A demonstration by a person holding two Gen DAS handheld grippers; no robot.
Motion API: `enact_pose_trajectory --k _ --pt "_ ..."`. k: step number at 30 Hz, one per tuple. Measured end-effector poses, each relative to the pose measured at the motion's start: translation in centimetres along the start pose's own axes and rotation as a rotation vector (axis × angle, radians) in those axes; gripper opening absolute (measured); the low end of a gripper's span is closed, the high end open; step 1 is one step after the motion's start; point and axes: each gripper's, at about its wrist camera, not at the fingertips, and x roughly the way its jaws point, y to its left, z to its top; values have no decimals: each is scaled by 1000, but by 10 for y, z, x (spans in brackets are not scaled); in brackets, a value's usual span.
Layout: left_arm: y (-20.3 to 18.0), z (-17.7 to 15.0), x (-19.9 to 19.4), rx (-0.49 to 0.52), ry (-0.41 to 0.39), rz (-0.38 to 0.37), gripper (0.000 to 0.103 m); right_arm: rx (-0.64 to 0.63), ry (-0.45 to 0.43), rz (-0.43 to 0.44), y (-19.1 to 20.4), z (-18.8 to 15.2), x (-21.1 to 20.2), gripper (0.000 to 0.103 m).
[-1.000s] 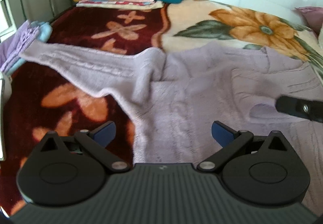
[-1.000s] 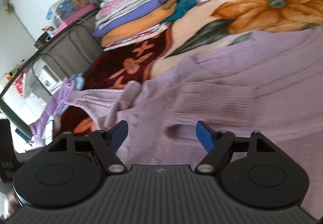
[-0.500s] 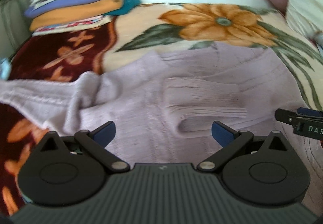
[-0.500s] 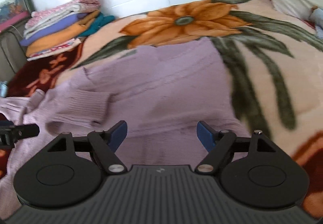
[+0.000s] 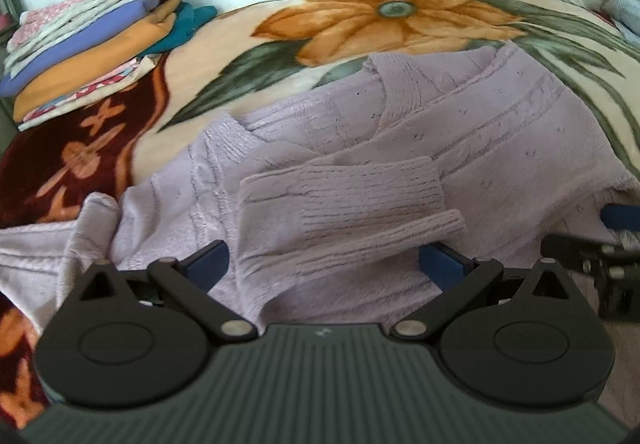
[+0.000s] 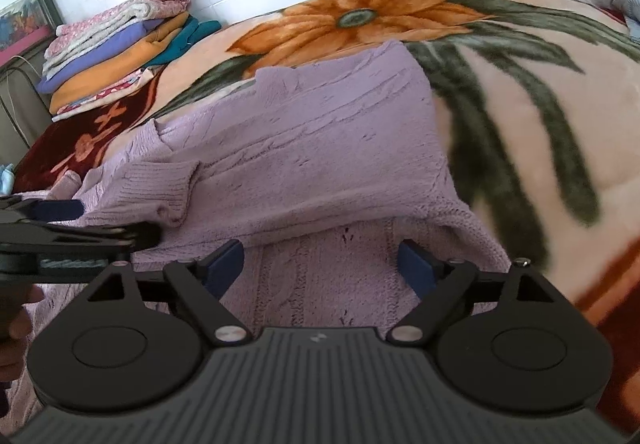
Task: Fold small clothes
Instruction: 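Grasp the other sleeve cuff with the left gripper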
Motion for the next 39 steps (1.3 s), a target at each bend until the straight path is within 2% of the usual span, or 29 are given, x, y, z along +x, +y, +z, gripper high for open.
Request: enact_pose_trajectory --k 3,5,7,9,10,13,17,20,26,32,35,39 --pt "-3 0 2 -10 -31 4 100 3 -1 11 -3 0 1 92" --pt "-4 -2 1 5 -51 -13 77 6 -3 15 -3 -1 1 92" --pt "-2 0 -2 -20 -51 -78 33 6 -3 16 -2 -2 1 93" --pt "1 3 -7 -42 -70 -86 14 7 -2 20 -4 -1 1 93" --pt "4 5 -11 -56 -84 -89 12 7 -2 21 -4 -1 1 93" --pt "23 8 -20 -161 -116 -84 11 3 -2 18 -4 -1 1 93" --pt "57 6 -27 -312 -122 -55 11 9 -2 24 -5 -1 1 94" --pt "79 0 -31 -388 -124 -49 11 13 -4 26 -5 -2 0 94" --pt "121 -28 -32 -577 -84 -15 13 1 -2 18 -4 -2 1 94" --pt "153 -59 -26 -732 -30 -20 16 -8 1 11 -2 -2 1 94" --pt "160 -66 -26 -763 -28 -43 16 -15 4 5 -1 -2 2 94" --pt "160 -65 -28 -741 -31 -44 17 -17 5 3 0 -2 3 94"
